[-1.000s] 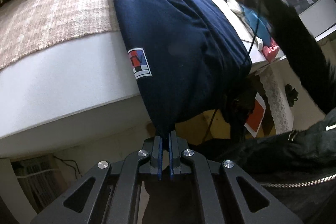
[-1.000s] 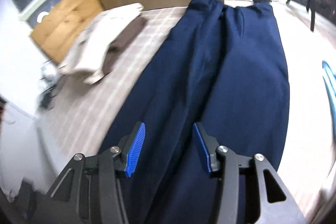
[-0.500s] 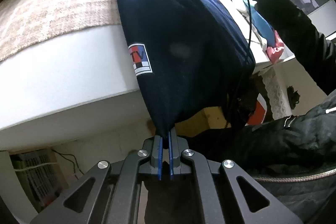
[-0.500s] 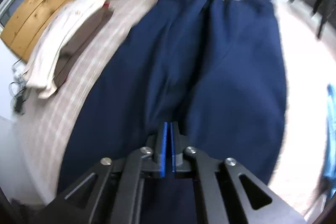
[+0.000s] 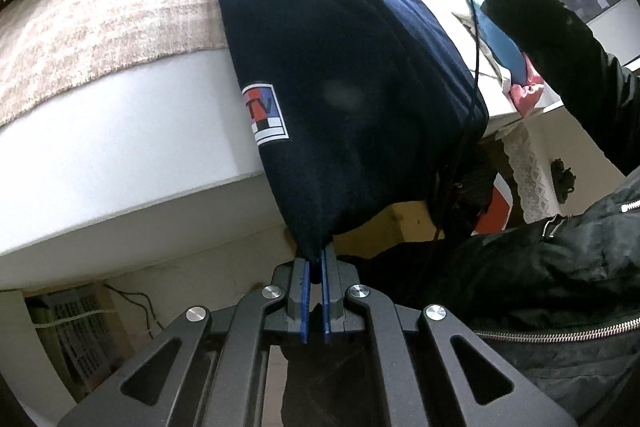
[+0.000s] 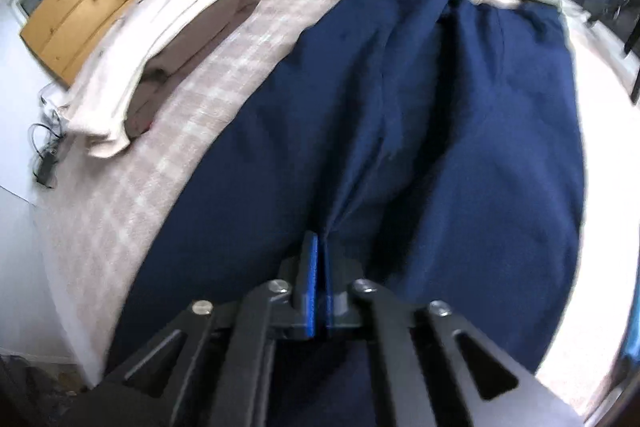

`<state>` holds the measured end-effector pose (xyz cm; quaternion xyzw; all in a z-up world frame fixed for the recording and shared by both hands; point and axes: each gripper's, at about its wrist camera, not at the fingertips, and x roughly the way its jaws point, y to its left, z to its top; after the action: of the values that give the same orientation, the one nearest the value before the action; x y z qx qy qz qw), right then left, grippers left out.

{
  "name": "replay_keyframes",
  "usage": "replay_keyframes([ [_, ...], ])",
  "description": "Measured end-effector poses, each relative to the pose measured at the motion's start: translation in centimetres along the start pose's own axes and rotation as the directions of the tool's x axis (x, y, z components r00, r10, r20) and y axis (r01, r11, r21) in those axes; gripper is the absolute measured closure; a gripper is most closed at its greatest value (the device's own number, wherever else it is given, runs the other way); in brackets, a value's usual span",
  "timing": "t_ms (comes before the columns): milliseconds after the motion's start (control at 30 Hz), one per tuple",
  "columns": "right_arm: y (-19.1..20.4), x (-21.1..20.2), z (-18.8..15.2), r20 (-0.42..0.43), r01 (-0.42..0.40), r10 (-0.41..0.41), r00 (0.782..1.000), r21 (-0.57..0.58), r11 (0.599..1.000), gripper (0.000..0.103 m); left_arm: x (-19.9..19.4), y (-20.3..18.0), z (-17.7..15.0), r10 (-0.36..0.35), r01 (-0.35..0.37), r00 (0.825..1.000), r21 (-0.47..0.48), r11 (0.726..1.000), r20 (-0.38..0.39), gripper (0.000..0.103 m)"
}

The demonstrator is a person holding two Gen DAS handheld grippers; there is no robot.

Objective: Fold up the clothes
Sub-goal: 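Lift the navy garment with both tools and pull it taut over the bed edge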

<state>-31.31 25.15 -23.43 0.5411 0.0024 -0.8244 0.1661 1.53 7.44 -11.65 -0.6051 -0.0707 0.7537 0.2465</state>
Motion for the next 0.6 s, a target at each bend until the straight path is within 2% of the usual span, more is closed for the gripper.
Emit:
replay_keyframes([
  [67, -0.1, -0.1, -0.1, -0.009, -0.011, 0.011, 1.0, -0.009, 1.0, 0.1, 0.0, 0.0, -0.1, -0.008, 0.008, 1.0, -0.011, 1.0, 0.0, 0.099],
  [100, -0.1, 0.0, -0.2, -0.018, -0.022, 0.021, 1.0, -0.016, 1.0, 0.096, 0.1, -0.1, -0.1, -0.009, 0.009, 1.0, -0.009, 1.0, -0.002, 0.099],
  [133, -0.1, 0.1, -0.2, -0.04, 0.0, -0.001, 0.999, -0.025, 1.0, 0.094, 0.2, -0.1, -0.2, -0.009, 0.009, 1.0, -0.007, 1.0, -0.003, 0.099],
  [200, -0.2, -0.6, -0.3, -0.034, 0.079, -0.08, 0.996, -0.025, 0.997, 0.073, 0.3, -0.2, -0.3, -0.007, 0.007, 1.0, -0.009, 1.0, -0.005, 0.099],
  [233, -0.3, -1.4, -0.3, -0.008, 0.102, -0.102, 0.995, -0.014, 0.995, 0.07, 0.2, -0.1, -0.3, -0.01, 0.01, 1.0, -0.012, 1.0, -0.004, 0.099],
  [300, -0.2, -3.4, -0.3, 0.078, 0.15, -0.149, 0.986, -0.001, 0.989, 0.07, 0.3, 0.1, -0.4, -0.016, 0.016, 1.0, -0.022, 1.0, -0.003, 0.099],
  [333, 0.3, -4.3, -0.4, 0.129, 0.127, -0.124, 0.984, -0.017, 0.992, 0.07, 0.4, 0.2, -0.4, -0.019, 0.019, 1.0, -0.027, 0.999, -0.004, 0.099],
  [367, 0.8, -4.4, -0.6, 0.137, 0.089, -0.082, 0.987, -0.042, 0.995, 0.07, 0.4, 0.2, -0.4, -0.019, 0.019, 1.0, -0.027, 0.999, -0.006, 0.099],
  [467, 2.1, -3.2, -1.4, 0.077, 0.011, -0.003, 0.997, -0.098, 0.995, 0.07, 0.6, 0.3, -0.3, -0.017, 0.017, 1.0, -0.02, 1.0, -0.01, 0.099],
  [533, 1.8, -2.3, -2.3, 0.043, 0.038, -0.034, 0.998, -0.111, 0.993, 0.07, 0.5, 0.3, -0.2, -0.018, 0.018, 1.0, -0.014, 1.0, -0.009, 0.099],
  [567, 1.6, -1.8, -2.7, 0.029, 0.055, -0.052, 0.998, -0.119, 0.991, 0.074, 0.6, 0.3, -0.2, -0.017, 0.017, 1.0, -0.01, 1.0, -0.01, 0.099],
  [600, 1.1, -2.3, -3.1, 0.021, 0.11, -0.108, 0.994, -0.109, 0.988, 0.074, 0.6, 0.3, -0.3, -0.014, 0.014, 1.0, -0.002, 1.0, -0.014, 0.099],
])
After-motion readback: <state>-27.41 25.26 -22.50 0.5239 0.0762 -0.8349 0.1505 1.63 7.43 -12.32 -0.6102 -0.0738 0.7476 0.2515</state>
